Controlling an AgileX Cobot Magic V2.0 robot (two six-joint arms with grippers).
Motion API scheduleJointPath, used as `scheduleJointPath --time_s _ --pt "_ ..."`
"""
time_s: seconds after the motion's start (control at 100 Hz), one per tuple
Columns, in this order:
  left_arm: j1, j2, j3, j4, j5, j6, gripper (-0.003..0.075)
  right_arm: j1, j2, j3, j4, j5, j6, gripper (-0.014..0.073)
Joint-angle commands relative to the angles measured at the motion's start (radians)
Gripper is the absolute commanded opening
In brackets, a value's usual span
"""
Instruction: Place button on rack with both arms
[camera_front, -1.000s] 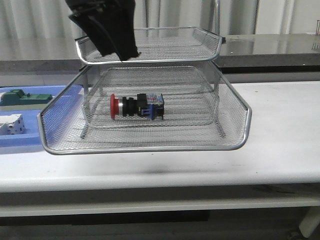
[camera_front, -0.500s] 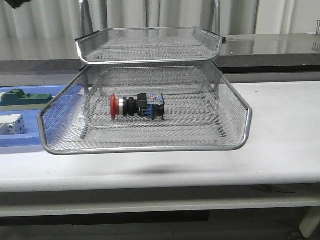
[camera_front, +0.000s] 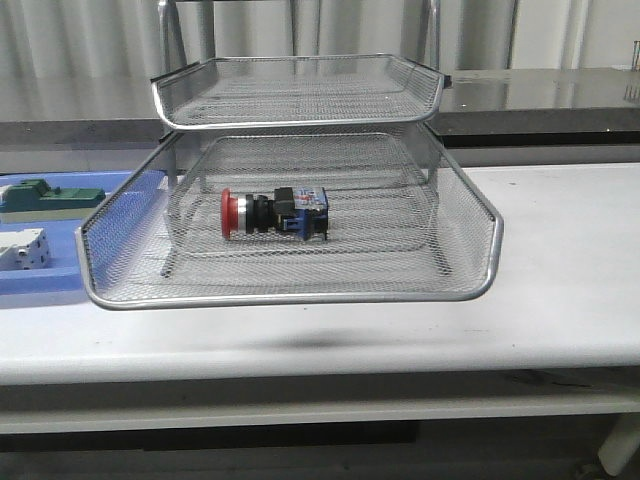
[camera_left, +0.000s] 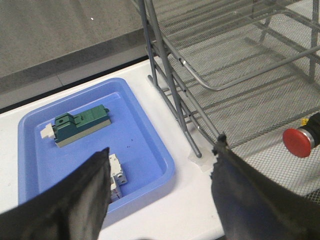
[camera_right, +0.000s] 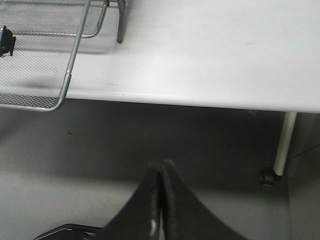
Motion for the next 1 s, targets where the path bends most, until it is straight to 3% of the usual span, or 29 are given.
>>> scheduleJointPath --time_s 0.0,0.38,0.74,0.88,0.99 --pt "0.004 -0.096 0.058 -0.032 -0.162 -0.012 0.0429 -0.002 0.004 -0.033 -0.006 -0.055 -0.001 -0.0069" --pt "0.004 -0.381 0.306 -0.150 -0.280 -0.012 0.0428 -0.002 0.004 -0.033 -0.006 -0.055 -0.001 -0.0069" --pt "0.004 -0.416 0.338 -0.150 -0.315 -0.012 0.0425 -0.002 0.004 -0.033 -0.006 -0.055 -0.001 -0.0069" --pt "0.004 -0.416 0.338 -0.150 -0.315 -0.012 0.0354 -0.002 0.004 -0.033 -0.006 -0.055 -0.001 -0.0069" --pt "0.004 -0.416 0.338 -0.150 -0.315 -0.012 0.0232 -0.002 0.004 -0.033 -0.006 -0.055 -0.001 -0.0069"
